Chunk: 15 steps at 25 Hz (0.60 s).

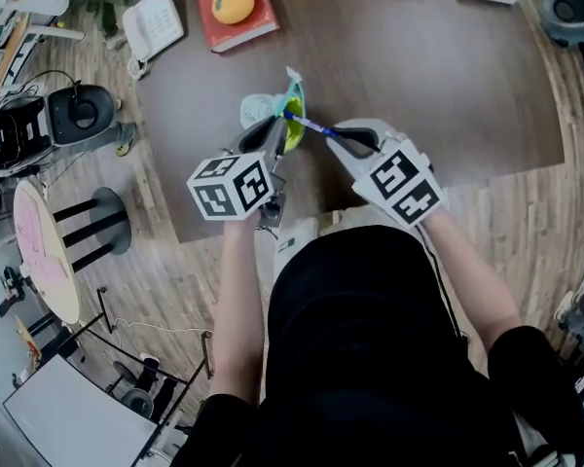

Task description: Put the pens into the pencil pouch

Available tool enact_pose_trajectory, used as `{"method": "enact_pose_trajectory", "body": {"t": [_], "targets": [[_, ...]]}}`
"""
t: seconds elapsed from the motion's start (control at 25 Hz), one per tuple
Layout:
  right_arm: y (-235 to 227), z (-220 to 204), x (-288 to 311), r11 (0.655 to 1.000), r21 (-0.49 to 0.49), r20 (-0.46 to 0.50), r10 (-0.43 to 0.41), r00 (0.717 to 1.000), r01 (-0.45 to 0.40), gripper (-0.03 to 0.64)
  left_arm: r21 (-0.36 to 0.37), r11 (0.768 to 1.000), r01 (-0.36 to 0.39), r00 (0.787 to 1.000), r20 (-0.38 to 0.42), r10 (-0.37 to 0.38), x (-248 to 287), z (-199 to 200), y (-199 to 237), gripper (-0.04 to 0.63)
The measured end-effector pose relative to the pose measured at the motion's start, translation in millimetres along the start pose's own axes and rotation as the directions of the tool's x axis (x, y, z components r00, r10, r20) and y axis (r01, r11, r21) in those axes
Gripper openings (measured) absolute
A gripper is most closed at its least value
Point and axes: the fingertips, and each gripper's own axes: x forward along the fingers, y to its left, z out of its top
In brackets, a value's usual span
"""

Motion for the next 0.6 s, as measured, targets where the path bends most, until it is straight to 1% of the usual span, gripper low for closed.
{"method": "enact_pose_trajectory", "body": {"t": [0.6], "targets": [[3,12,23,1.000,0.003,0.001,0.019,1.000,-0.019,0.040,-0.003,1.000,0.010,1.000,-0.005,-0.010,-2,-3,-2,0.023]]}}
